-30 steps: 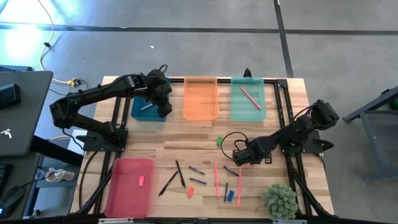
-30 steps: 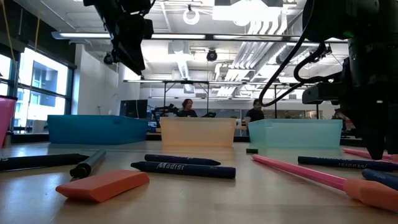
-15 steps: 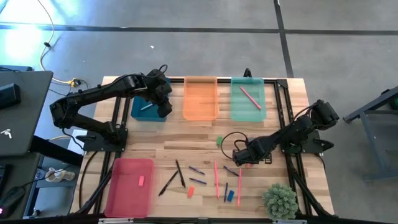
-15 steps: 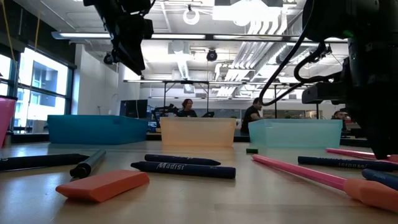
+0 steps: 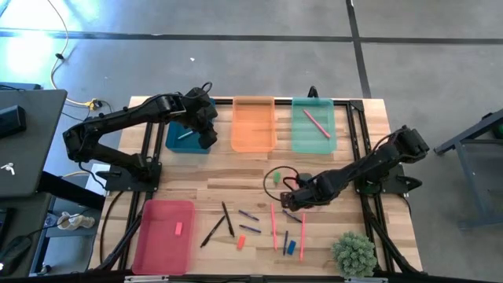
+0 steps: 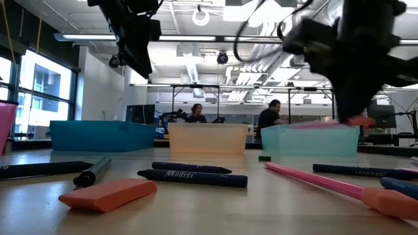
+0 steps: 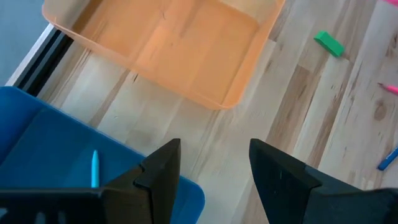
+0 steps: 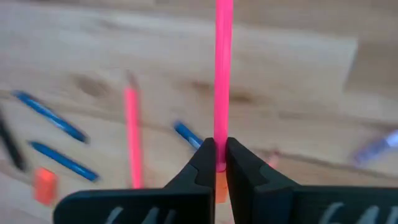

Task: Sort crayons/erasers/pens/pencils in bins
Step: Put the pink pencil into the light blue bin

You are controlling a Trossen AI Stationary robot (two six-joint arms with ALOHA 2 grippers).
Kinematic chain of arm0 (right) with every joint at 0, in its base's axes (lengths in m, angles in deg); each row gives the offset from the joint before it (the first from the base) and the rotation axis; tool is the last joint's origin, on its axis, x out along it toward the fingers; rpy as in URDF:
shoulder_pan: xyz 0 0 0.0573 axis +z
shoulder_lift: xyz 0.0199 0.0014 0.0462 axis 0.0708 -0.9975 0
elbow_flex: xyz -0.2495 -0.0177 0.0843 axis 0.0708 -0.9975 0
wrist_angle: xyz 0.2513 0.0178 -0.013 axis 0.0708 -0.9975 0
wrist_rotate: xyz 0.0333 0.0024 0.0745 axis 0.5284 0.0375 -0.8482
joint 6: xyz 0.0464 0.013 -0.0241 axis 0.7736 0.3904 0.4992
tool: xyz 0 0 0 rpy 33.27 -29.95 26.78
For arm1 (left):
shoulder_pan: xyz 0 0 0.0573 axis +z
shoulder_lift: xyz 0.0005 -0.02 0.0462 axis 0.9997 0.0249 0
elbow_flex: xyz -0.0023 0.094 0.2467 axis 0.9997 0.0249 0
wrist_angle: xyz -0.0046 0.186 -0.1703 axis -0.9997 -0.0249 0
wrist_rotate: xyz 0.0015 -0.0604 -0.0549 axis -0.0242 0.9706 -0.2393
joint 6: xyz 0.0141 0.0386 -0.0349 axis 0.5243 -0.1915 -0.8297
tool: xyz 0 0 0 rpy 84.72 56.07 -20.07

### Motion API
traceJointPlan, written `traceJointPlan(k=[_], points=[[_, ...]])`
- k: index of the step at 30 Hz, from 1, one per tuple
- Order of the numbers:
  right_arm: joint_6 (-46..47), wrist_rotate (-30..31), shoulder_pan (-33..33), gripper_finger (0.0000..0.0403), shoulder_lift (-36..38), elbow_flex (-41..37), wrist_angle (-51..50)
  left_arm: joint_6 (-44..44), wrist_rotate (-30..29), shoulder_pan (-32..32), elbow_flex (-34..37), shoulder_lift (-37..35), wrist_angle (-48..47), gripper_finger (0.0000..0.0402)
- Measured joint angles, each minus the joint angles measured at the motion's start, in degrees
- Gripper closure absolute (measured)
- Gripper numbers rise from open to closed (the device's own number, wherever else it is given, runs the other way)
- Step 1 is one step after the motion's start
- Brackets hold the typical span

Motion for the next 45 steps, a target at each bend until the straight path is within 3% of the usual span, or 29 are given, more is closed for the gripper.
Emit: traceJointPlan(k=[10, 19, 30, 39, 45], points=[[-7.42, 18.76, -7.14, 0.0402, 7.51, 2.15, -5.67, 1.3, 0.0, 0.0, 0.0, 0.01, 0.42, 0.0223], [-23.72, 20.97, -23.35, 0.0402, 16.67, 2.13, -10.51, 2.74, -0.01, 0.0, 0.0, 0.0, 0.41, 0.0223], [-57.54, 13.44, -48.06, 0.0402, 18.66, 2.08, -10.94, -2.08, 0.0, -0.03, 0.0, 0.01, 0.41, 0.0223], [-87.72, 4.78, -65.92, 0.0402, 16.2, 2.06, -10.75, -25.35, -0.04, -0.97, 0.0, 0.01, 0.41, 0.0223], [-94.19, -4.36, -70.26, 0.0402, 11.27, 2.02, -10.69, -38.86, -1.01, -5.07, 0.0, 0.01, 0.45, 0.0223]])
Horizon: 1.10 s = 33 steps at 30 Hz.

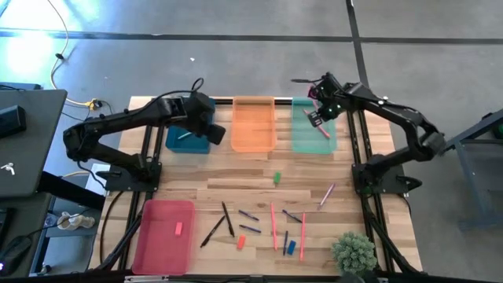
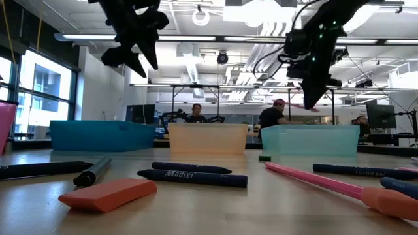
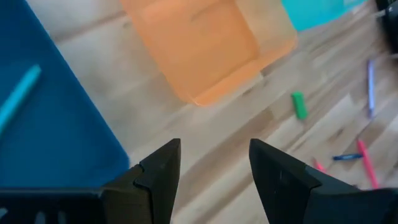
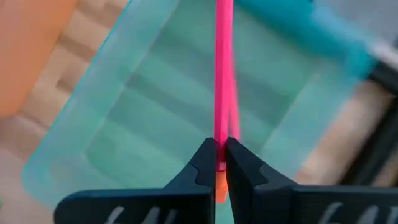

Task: Sort crayons/erasers/pens/pencils in bins
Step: Put the pink pencil into the light blue bin

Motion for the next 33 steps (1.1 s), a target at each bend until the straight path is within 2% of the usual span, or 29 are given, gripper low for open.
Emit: traceJointPlan(k=[7, 11, 19, 26, 33], points=[[-0.25, -7.67, -0.21, 0.0402, -3.44, 0.0, -1.19, -8.29, -0.91, -5.82, 0.0, 0.0, 0.07, 0.0223], [-0.23, -8.05, 0.12, 0.0402, -5.07, 0.0, -3.33, -9.6, -2.85, -8.89, 0.0, 0.0, 0.06, 0.0223], [1.79, -8.53, 0.25, 0.0402, -7.49, 0.0, -5.06, -9.84, -2.46, -13.91, 0.0, 0.0, 0.02, 0.0223], [4.57, -8.38, 0.25, 0.0402, -9.84, 0.0, -5.76, -5.1, -2.46, -16.36, 0.0, 0.0, 0.02, 0.0223], [5.35, -8.26, 0.25, 0.0376, -10.31, 0.0, -5.64, 6.89, -2.44, -18.34, -0.04, 0.49, 0.45, 0.0223]])
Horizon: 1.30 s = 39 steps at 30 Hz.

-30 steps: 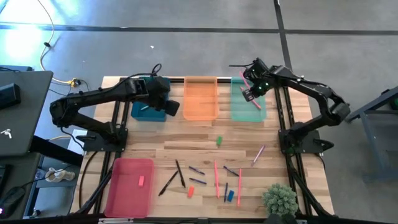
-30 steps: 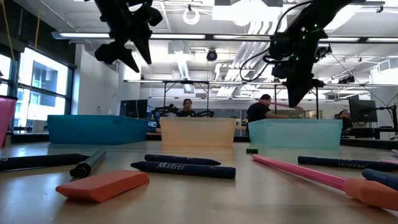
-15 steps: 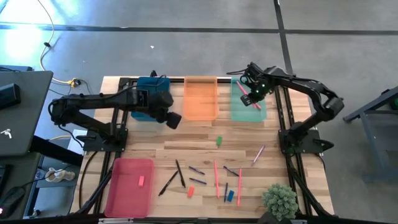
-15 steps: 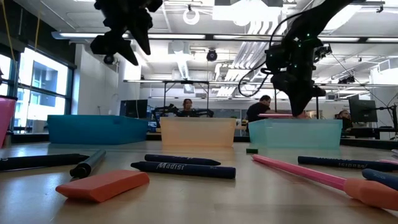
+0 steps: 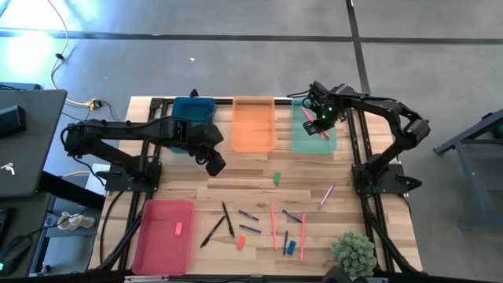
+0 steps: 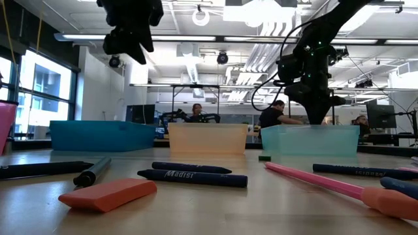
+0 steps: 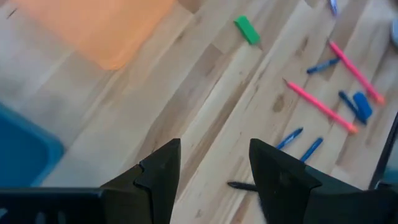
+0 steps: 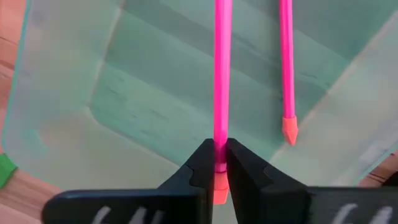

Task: Sort crayons/erasers/pens/pencils in bins
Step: Put the pink pencil into the light blue bin, then put the blue crayon into the orange bin

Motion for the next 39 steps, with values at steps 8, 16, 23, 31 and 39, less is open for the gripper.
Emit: traceJointPlan(k=[8, 16, 23, 31, 39], points=[[1.38, 0.04, 0.0, 0.0305, 0.02, 0.09, 0.12, 10.56, 1.26, -0.34, 0.0, 0.76, 2.61, 0.0223], [3.73, 0.16, 0.42, 0.0258, 2.98, 0.13, -0.05, 22.36, 4.07, -0.73, 0.0, 1.95, 8.74, 0.0208], [8.38, 2.7, 2.38, 0.0258, 10.82, 0.13, 2.24, 25.19, 3.67, -0.9, -0.02, 5.4, 16.06, 0.0166], [14.72, 3.62, 6.71, 0.0258, 16.78, 0.15, 3.07, 25.21, 3.65, -4.05, -0.02, 10.93, 19.43, 0.0171], [19.56, 7.56, 11.43, 0.0258, 17.46, 0.15, 3.07, 25.21, 1.95, -9.59, -0.02, 17.29, 22.04, 0.0179]])
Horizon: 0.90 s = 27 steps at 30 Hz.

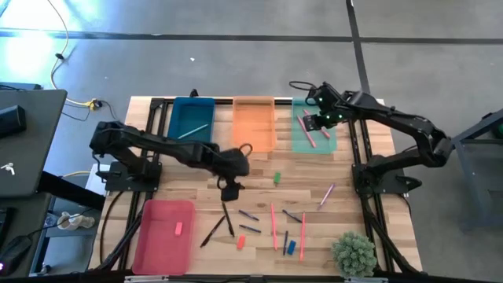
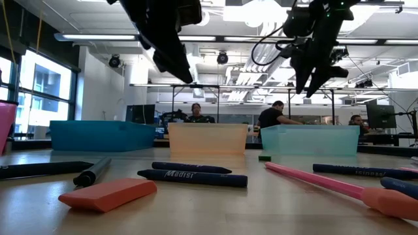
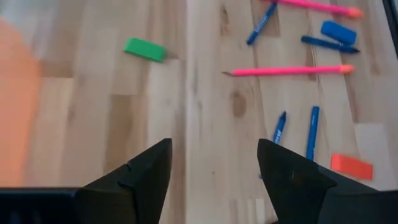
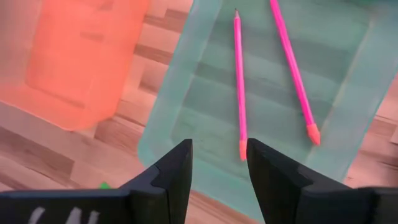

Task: Sort crayons/erasers/pens/pencils in bins
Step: Put the blue crayon into the orange bin

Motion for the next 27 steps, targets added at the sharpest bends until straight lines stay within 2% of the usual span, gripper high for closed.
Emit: traceJointPlan(k=[5, 16, 27], points=[[2.33, 1.03, 2.36, 0.0258, 0.0, 0.0, 0.01, 0.99, 0.17, -3.03, -0.44, 4.62, 0.81, 0.0185], [4.96, 4.07, 6.28, 0.0258, 0.0, 0.0, 0.23, 5.99, -2.36, -6.55, -8.22, 11.77, -5.97, 0.0188], [4.94, 5.71, 6.62, 0.0258, -0.02, 0.0, 0.22, 5.99, -2.29, -10.08, -9.04, 16.76, -6.34, 0.0188]])
